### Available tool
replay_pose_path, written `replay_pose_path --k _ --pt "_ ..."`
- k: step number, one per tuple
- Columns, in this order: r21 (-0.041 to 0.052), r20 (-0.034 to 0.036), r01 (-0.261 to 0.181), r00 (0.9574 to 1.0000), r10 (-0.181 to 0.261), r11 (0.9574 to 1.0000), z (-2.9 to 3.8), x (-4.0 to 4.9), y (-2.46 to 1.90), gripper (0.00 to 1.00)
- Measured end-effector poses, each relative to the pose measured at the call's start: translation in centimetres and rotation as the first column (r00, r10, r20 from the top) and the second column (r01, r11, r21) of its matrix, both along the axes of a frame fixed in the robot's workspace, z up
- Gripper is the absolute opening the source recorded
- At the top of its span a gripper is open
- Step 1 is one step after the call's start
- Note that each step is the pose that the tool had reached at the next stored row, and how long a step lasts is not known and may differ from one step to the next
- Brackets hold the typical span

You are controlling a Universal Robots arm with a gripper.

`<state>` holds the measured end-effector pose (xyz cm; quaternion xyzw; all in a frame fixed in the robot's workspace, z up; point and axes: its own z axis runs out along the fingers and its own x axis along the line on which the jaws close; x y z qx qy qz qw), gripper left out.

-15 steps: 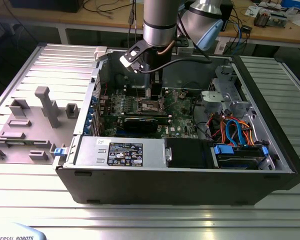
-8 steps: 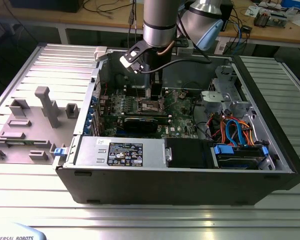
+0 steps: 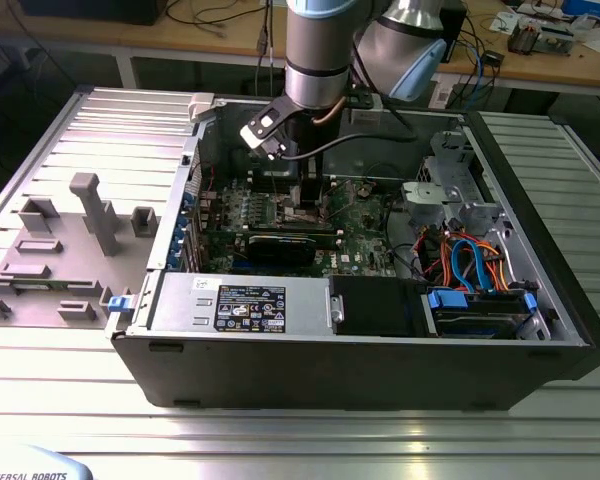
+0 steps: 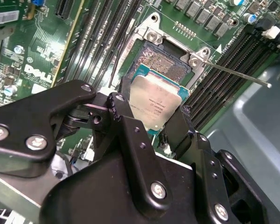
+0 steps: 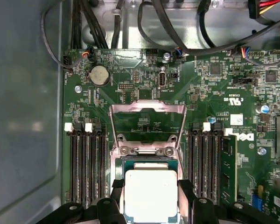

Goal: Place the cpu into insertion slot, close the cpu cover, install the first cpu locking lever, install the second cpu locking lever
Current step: 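Place the cpu into insertion slot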

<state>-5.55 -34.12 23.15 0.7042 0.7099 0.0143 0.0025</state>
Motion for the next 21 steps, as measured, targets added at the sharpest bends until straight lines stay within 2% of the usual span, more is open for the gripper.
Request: replay_pose_path --k 5,8,21 --pt "0.0008 -0.0001 -0.003 1.0 0.003 1.0 -1.16 -0.18 0.11 0.54" --pt "0.0008 0.0 -0.003 1.0 0.003 1.0 -1.57 -0.22 0.22 0.54" --pt "0.0007 -0.0001 -0.003 1.0 0.003 1.0 -2.19 -0.5 0.37 0.54"
